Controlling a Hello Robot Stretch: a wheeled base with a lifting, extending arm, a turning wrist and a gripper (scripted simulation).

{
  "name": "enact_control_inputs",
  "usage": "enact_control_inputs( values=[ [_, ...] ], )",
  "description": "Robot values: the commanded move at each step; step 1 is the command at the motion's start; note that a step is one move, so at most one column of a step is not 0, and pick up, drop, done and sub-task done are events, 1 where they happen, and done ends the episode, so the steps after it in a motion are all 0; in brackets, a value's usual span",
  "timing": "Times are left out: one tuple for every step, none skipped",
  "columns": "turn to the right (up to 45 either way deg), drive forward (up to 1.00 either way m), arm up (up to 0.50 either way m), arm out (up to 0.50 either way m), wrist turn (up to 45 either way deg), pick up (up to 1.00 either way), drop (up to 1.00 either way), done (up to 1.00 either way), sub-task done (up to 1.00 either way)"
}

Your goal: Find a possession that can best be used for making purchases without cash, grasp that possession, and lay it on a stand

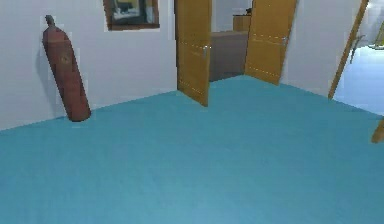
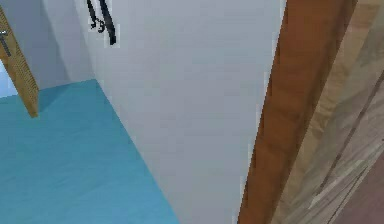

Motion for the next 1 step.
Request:
enact_control_inputs(
  values=[
    [12.0, 0.00, 0.00, 0.00, 0.0, 0.00, 0.00, 0.00, 0.00]
  ],
)
